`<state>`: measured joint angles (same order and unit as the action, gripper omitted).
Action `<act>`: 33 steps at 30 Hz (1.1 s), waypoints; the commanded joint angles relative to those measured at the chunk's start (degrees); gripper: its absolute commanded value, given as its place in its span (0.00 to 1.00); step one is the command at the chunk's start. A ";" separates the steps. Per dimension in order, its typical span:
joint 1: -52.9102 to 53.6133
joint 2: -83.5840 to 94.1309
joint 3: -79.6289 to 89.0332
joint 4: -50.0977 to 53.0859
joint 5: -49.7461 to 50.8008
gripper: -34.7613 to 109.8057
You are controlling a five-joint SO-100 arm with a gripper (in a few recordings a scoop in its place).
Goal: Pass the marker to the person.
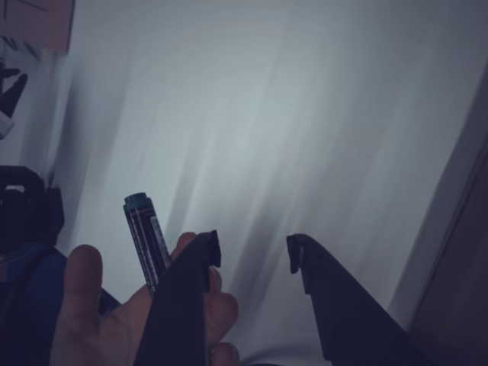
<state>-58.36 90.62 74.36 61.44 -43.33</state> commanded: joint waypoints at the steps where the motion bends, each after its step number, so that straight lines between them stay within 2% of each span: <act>1: -0.18 4.13 -2.11 -0.18 0.09 0.37; 33: 0.53 4.22 0.44 -1.67 0.70 0.36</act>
<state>-57.92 90.62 75.32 60.91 -42.98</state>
